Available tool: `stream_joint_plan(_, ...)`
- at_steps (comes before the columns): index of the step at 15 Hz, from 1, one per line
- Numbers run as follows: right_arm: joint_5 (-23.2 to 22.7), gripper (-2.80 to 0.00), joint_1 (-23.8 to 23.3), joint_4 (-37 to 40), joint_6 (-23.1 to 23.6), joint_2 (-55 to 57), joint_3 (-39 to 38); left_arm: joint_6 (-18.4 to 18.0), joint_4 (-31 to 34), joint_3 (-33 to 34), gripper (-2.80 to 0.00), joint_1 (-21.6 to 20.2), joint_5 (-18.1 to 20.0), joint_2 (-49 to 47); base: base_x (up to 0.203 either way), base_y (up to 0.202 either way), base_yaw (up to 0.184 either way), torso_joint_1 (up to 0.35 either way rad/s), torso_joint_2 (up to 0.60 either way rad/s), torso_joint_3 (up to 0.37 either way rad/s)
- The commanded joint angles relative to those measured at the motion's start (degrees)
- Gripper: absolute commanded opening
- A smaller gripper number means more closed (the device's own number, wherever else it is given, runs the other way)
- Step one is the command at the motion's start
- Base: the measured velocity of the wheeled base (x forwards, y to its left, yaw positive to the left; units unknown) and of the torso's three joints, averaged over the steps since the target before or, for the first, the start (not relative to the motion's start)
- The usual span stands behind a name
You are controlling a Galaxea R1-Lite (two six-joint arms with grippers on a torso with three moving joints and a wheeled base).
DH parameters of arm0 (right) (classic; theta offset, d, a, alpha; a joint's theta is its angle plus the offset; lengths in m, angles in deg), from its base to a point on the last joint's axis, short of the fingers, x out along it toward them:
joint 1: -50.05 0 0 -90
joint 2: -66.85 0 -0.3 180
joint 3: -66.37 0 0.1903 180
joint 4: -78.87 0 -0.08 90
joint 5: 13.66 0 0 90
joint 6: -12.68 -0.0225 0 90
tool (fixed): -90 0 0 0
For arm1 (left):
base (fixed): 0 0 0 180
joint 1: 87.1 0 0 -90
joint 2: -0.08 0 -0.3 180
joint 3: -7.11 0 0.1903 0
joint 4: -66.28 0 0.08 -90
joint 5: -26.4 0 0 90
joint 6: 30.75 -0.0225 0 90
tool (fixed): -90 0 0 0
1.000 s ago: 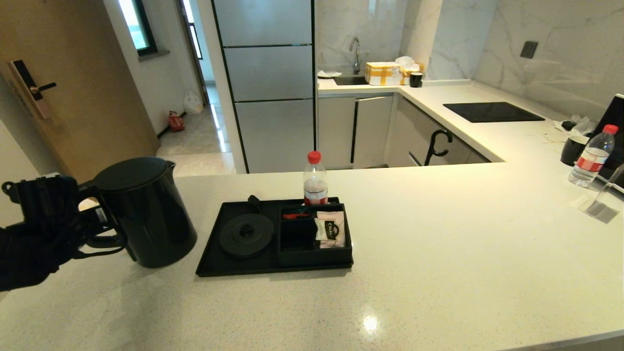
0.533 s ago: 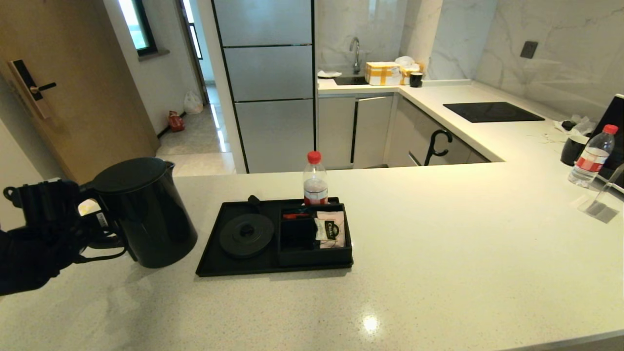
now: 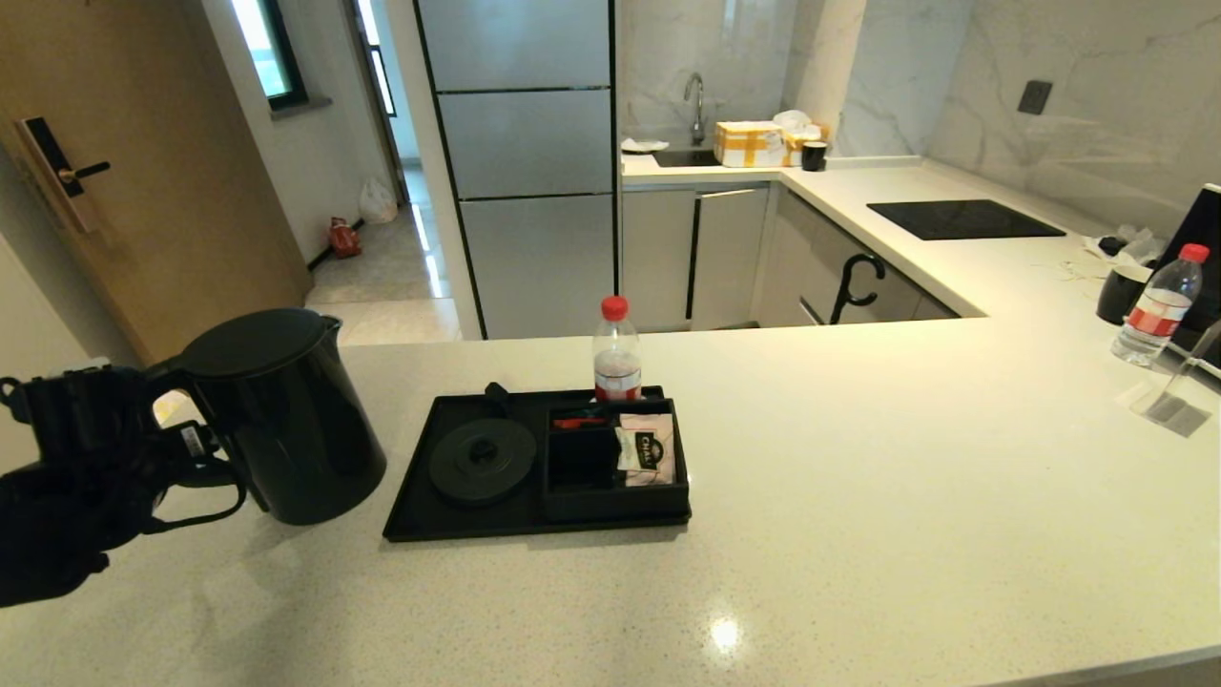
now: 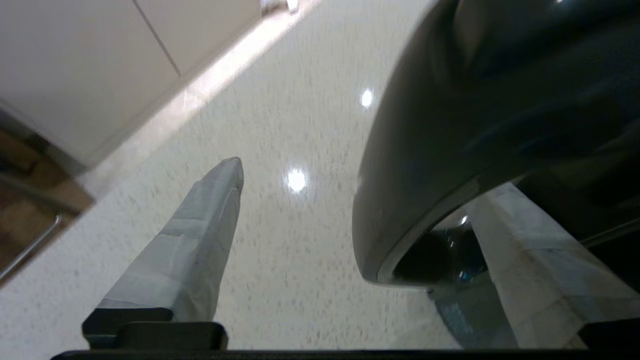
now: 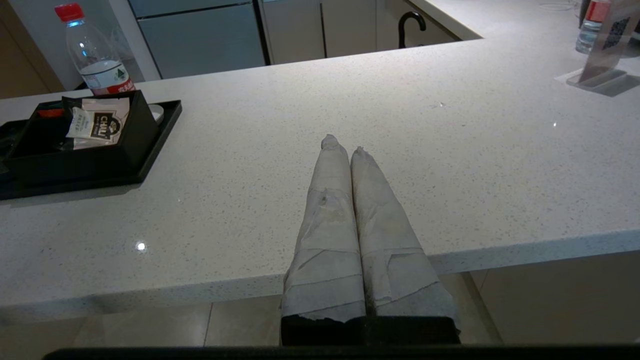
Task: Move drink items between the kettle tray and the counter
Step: Place it on the left
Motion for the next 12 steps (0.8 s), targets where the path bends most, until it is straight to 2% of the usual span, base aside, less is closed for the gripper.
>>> stream_joint_plan(1, 0.02, -2.80, 0.01, -0.05, -0.01, -0.02, -1.81, -0.75, -2.38, 2.23, 0.00, 0.14, -0.04, 1.38, 0.000, 0.000, 0.000, 0.000, 0.00, 0.000)
stream_joint_plan(8, 0.02, -2.80, 0.01, -0.05, -0.01, -0.02, -1.76, -1.37, -2.82, 5.25, 0.00, 2.23, 0.51, 5.89, 0.000, 0.000, 0.000, 0.000, 0.00, 0.000)
stream_joint_plan(12, 0.02, -2.80, 0.01, -0.05, -0.01, -0.02, -1.76, -1.36, -2.20, 10.51, 0.00, 7.05, 0.75, 14.17, 0.000, 0.000, 0.000, 0.000, 0.00, 0.000)
